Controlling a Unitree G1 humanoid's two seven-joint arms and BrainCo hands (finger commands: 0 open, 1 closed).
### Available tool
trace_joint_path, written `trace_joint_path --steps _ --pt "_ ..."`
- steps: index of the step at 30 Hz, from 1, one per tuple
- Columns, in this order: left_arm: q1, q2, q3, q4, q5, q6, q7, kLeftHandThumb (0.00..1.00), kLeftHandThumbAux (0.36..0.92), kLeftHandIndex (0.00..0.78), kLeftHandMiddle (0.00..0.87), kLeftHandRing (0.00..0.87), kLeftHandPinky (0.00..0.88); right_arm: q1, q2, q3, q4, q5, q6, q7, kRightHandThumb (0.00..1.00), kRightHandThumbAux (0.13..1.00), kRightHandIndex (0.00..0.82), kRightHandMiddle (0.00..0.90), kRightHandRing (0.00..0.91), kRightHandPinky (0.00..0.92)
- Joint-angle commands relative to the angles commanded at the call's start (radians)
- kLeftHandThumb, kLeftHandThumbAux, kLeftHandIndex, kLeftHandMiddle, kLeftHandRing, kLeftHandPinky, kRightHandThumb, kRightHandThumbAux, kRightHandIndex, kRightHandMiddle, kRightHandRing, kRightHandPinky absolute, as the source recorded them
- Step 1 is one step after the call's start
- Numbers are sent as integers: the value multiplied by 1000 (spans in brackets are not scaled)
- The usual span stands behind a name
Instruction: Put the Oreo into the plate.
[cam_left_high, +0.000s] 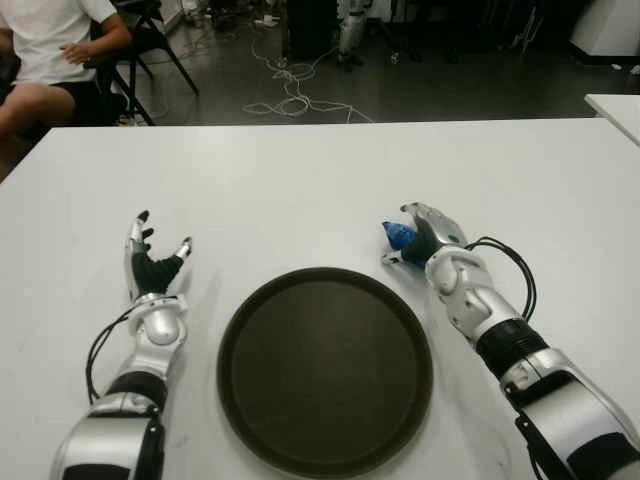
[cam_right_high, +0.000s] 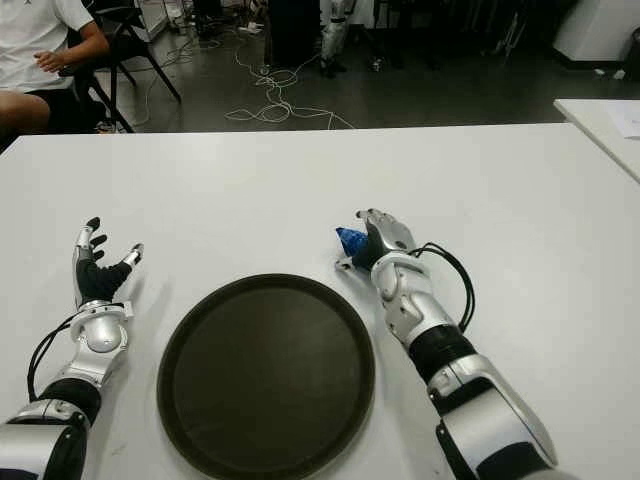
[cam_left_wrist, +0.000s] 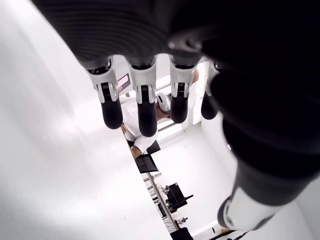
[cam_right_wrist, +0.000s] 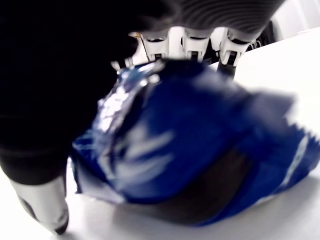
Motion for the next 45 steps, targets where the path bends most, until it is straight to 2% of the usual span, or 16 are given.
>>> trace_joint_path --steps 10,16,21,28,34,45 --pt "-2 2 2 3 -2 4 -3 226 791 114 105 119 146 5 -28 -21 3 11 -3 -11 0 719 0 0 0 12" --pt "-2 1 7 4 -9 3 -9 234 784 104 94 104 126 6 -26 -24 10 10 -2 -24 0 716 0 0 0 16" --pt "-2 3 5 4 -5 2 -4 231 781 105 110 124 155 11 -34 -28 8 9 -2 -25 0 712 0 0 0 15" --pt "-1 4 4 3 -3 3 3 231 782 119 116 126 150 15 -44 -24 2 1 14 -10 0 707 0 0 0 17" --pt "-1 7 2 6 1 7 9 209 783 110 127 143 164 24 -54 -25 -9 11 4 18 0 710 0 0 0 25" --pt "1 5 8 3 -9 1 -4 203 781 109 119 126 147 44 -65 -33 -70 52 18 160 0 706 0 0 0 13"
